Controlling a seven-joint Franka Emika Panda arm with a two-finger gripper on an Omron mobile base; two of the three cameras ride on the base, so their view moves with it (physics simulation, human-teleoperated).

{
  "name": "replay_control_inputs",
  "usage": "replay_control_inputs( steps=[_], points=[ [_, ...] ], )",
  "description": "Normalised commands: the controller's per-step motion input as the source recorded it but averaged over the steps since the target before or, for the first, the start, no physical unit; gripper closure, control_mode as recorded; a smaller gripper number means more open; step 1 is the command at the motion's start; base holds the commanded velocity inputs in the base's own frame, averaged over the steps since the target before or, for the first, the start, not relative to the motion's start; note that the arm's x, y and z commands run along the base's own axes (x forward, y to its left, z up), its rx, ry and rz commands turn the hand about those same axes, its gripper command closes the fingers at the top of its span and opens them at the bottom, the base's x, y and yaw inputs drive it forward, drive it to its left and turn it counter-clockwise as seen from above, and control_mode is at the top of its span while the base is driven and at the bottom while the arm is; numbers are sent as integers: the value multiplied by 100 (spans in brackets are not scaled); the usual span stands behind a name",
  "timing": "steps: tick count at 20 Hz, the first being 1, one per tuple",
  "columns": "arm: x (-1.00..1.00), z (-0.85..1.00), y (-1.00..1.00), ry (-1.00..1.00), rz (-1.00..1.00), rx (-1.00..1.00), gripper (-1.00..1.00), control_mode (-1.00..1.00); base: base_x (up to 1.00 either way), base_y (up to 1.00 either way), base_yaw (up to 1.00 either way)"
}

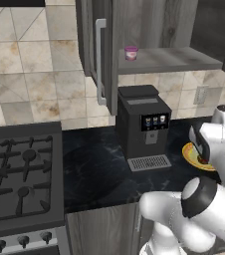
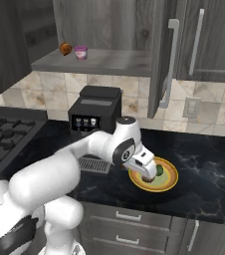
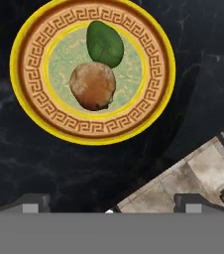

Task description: Pick the avocado and bread from the counter and place them on the plate. Then pick the jam from the cabinet and place it next to the plate. Lastly close the cabinet door.

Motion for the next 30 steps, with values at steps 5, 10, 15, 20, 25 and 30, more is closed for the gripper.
replay_control_inputs(
  steps=[5,10,15,20,25,30],
  points=[
    [-25,21,34,0,14,-8,-100,-100,0,0,0],
    [-20,35,32,-3,18,-5,-100,-100,0,0,0],
    [-15,53,36,-3,19,-1,-100,-100,0,0,0],
    [-1,57,47,-3,16,0,-100,-100,0,0,0],
    [0,48,41,-7,20,0,-100,-100,0,0,0],
    [0,49,32,-10,21,0,-100,-100,0,0,0]
  ],
)
